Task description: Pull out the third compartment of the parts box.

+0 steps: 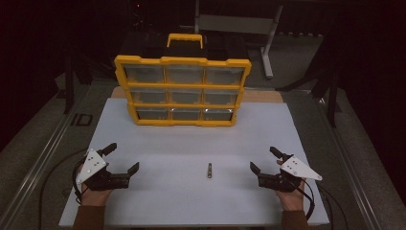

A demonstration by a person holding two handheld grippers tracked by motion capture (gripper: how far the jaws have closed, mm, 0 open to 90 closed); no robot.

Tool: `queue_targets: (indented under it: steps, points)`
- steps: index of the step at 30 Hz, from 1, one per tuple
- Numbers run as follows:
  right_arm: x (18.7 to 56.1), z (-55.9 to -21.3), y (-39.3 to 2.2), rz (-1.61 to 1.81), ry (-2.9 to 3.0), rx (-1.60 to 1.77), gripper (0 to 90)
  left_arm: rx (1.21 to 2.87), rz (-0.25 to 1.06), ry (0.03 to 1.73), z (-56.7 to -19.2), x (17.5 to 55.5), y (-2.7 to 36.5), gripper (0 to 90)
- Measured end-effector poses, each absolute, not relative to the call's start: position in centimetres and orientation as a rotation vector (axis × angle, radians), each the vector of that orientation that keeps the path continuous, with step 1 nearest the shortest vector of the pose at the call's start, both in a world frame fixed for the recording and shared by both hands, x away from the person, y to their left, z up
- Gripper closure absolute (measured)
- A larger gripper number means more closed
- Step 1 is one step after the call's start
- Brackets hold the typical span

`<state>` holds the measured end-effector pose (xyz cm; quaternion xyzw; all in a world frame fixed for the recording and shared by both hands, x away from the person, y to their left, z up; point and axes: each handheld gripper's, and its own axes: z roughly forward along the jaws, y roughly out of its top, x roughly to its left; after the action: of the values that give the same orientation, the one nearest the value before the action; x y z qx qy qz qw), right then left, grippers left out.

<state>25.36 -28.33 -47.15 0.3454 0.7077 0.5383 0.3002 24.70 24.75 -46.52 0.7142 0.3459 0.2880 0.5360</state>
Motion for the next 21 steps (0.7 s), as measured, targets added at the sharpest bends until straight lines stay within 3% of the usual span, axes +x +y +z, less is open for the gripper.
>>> queue_targets:
  steps: [21]
  points:
    - [26.7,-45.1,-27.2,1.393,1.931,0.961,8.5,1.713,0.679,0.852,-47.0,24.8,24.4,0.0]
